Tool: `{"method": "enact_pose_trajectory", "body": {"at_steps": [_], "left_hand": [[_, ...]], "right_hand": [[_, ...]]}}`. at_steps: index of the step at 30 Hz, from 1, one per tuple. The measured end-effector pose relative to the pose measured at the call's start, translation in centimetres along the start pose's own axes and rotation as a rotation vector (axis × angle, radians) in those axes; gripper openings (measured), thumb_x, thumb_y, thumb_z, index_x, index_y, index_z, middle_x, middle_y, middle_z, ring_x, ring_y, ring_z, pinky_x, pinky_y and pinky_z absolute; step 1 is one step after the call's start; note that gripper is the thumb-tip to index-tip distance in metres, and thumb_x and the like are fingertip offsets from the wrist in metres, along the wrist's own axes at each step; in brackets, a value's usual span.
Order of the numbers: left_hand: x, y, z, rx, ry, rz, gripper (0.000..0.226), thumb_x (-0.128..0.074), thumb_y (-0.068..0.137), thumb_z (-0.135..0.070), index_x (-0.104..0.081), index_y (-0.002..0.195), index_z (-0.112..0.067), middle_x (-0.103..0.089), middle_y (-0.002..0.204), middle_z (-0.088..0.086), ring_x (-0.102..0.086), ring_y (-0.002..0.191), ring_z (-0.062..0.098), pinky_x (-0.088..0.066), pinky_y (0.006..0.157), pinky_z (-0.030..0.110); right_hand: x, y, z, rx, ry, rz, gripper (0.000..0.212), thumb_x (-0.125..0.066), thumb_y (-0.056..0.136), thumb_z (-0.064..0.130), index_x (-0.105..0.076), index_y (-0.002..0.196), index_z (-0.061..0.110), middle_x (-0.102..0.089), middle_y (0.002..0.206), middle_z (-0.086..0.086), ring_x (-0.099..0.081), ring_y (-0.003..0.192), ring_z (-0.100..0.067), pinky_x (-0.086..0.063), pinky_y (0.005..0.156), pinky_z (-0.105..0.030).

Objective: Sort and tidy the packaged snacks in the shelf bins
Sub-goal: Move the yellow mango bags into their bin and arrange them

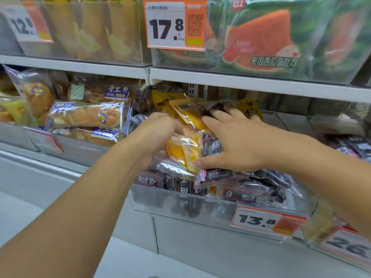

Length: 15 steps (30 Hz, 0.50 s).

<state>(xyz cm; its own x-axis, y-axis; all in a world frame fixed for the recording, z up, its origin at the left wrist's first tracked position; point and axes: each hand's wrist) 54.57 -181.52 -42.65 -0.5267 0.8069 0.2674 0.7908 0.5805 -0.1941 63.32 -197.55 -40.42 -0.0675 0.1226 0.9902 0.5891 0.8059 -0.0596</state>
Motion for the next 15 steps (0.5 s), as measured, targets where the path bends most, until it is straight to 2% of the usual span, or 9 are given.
{"method": "enact_pose_trajectory", "body": {"at_steps": [2, 5, 8, 9, 12, 15], "left_hand": [[-0.2, 0.2, -0.8, 0.001, 0.031, 0.023, 0.036, -0.061, 0.093, -0.041, -0.058, 0.124, -0.024, -0.069, 0.114, 0.004, -0.072, 0.09, 0.028, -0.057, 0.07, 0.036], [-0.9, 2.0, -1.8, -0.073, 0.212, -0.092, 0.046, -0.058, 0.093, -0.056, -0.059, 0.125, -0.023, -0.067, 0.111, 0.001, -0.068, 0.092, 0.025, -0.058, 0.077, 0.038], [-1.6, 3.4, -2.9, -0.108, 0.247, -0.139, 0.038, -0.067, 0.089, -0.052, -0.066, 0.107, -0.018, -0.069, 0.094, 0.001, -0.066, 0.076, 0.017, -0.052, 0.058, 0.027], [-2.0, 3.8, -3.3, -0.083, 0.26, -0.137, 0.041, -0.07, 0.088, -0.051, -0.067, 0.106, -0.014, -0.07, 0.095, 0.004, -0.066, 0.077, 0.019, -0.052, 0.059, 0.029], [-2.9, 4.5, -3.3, -0.068, 0.316, -0.186, 0.048, -0.075, 0.085, -0.045, -0.062, 0.108, -0.004, -0.069, 0.101, 0.011, -0.068, 0.092, 0.027, -0.058, 0.085, 0.042], [-3.0, 4.8, -2.5, -0.068, 0.274, -0.193, 0.053, -0.083, 0.079, -0.039, -0.064, 0.117, -0.008, -0.07, 0.106, 0.011, -0.07, 0.096, 0.03, -0.058, 0.088, 0.041]], "right_hand": [[-0.2, -0.5, -0.2, -0.054, 0.106, 0.03, 0.112, -0.047, 0.072, 0.089, -0.008, 0.158, 0.03, 0.0, 0.167, 0.007, -0.002, 0.153, -0.029, -0.02, 0.113, -0.068], [-0.4, -0.5, -0.3, -0.022, 0.131, 0.028, 0.105, -0.045, 0.073, 0.089, -0.011, 0.158, 0.037, -0.003, 0.167, 0.009, 0.001, 0.153, -0.03, -0.017, 0.114, -0.068], [-0.9, -0.7, -0.4, 0.019, 0.114, 0.012, 0.107, -0.039, 0.07, 0.093, -0.007, 0.157, 0.041, -0.012, 0.166, 0.011, -0.001, 0.153, -0.031, -0.019, 0.115, -0.067], [-1.1, -0.7, -0.5, 0.021, 0.111, 0.005, 0.109, -0.037, 0.068, 0.094, -0.005, 0.158, 0.041, -0.012, 0.165, 0.012, -0.001, 0.153, -0.031, -0.019, 0.115, -0.066], [-1.5, -0.6, -0.8, 0.017, 0.108, -0.016, 0.113, -0.035, 0.065, 0.097, -0.011, 0.158, 0.036, -0.012, 0.165, 0.012, -0.002, 0.153, -0.029, -0.021, 0.115, -0.065], [-1.7, -0.5, -1.0, 0.016, 0.119, -0.036, 0.115, -0.037, 0.063, 0.098, -0.021, 0.156, 0.032, -0.017, 0.164, 0.013, -0.004, 0.153, -0.028, -0.023, 0.115, -0.064]]}}
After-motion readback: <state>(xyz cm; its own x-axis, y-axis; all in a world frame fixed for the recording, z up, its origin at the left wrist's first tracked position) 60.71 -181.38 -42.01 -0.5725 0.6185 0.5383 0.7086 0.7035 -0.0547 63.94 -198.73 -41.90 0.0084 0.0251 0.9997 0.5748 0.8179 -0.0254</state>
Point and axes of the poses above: each hand's wrist, its own y-axis towards the middle knuckle, its own x-axis out of the back of the hand, z = x × y
